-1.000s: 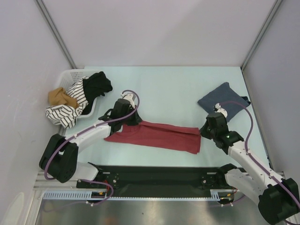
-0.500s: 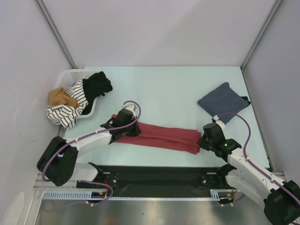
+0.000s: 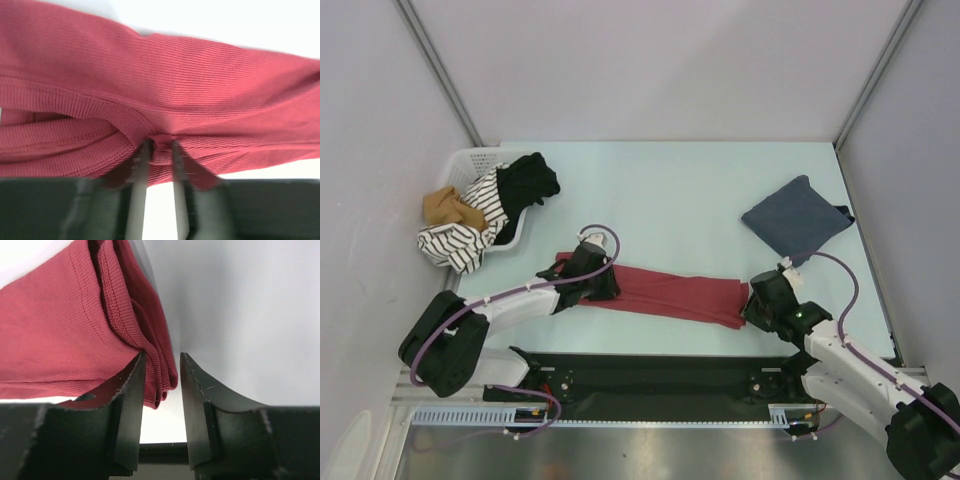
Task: Fold and stack the tank tops
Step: Fold the tank top
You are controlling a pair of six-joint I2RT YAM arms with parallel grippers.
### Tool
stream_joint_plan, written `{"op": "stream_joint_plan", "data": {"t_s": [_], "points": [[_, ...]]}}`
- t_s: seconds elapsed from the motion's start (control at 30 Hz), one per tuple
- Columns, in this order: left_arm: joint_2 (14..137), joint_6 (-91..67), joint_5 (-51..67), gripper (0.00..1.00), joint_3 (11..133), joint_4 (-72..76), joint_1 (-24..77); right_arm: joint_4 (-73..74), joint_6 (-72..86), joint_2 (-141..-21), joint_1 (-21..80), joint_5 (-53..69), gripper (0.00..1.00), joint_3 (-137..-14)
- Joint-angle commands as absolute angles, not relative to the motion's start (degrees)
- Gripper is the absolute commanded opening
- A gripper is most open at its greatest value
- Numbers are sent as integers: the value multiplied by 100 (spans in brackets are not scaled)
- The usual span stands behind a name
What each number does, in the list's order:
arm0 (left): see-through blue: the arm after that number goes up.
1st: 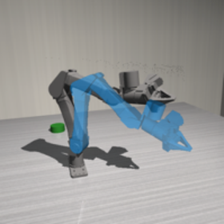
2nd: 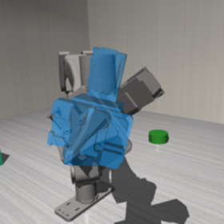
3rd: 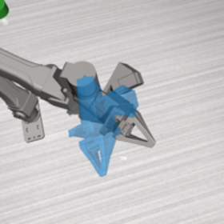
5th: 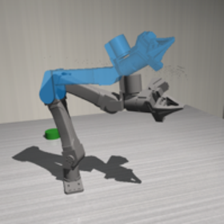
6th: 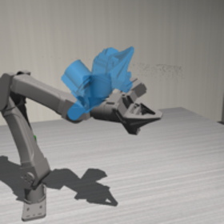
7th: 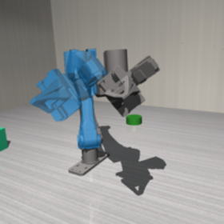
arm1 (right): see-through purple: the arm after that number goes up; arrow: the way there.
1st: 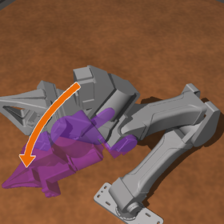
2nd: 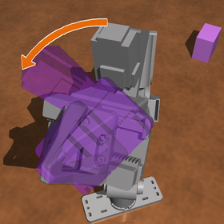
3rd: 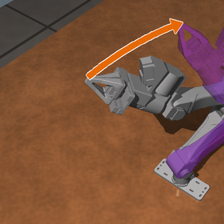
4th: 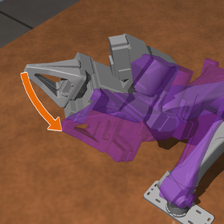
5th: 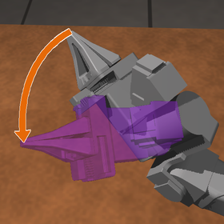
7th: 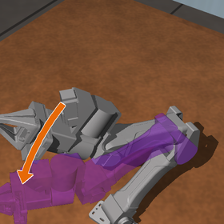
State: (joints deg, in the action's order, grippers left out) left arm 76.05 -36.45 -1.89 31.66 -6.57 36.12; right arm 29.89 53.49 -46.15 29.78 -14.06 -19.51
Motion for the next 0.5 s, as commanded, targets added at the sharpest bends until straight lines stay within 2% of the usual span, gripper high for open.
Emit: {"op": "stream_joint_plan", "data": {"t_s": [0.0, 0.1, 0.23, 0.37, 0.43, 0.47], "points": [[7419, -3735, -562, 41, 3085, -826, 3665, 3137, 5388, -4421, 3006, -1687, 40, -2048], [7016, -3753, -633, 57, 3032, -922, 3674, 3252, 5204, -4237, 3006, -1819, 43, -2223], [6461, -3727, -861, 63, 3181, -1317, 3674, 3059, 4844, -4236, 3006, -1855, 42, -2443], [5899, -3787, -1098, 65, 3313, -1774, 3674, 2830, 4457, -4631, 3015, -1854, 42, -2706], [5512, -3884, -1134, 70, 3244, -1863, 3674, 2734, 4281, -4956, 3006, -1968, 57, -2855], [5380, -4015, -1151, 78, 3113, -1942, 3674, 2716, 4254, -5053, 2997, -2030, 68, -2909]]}}
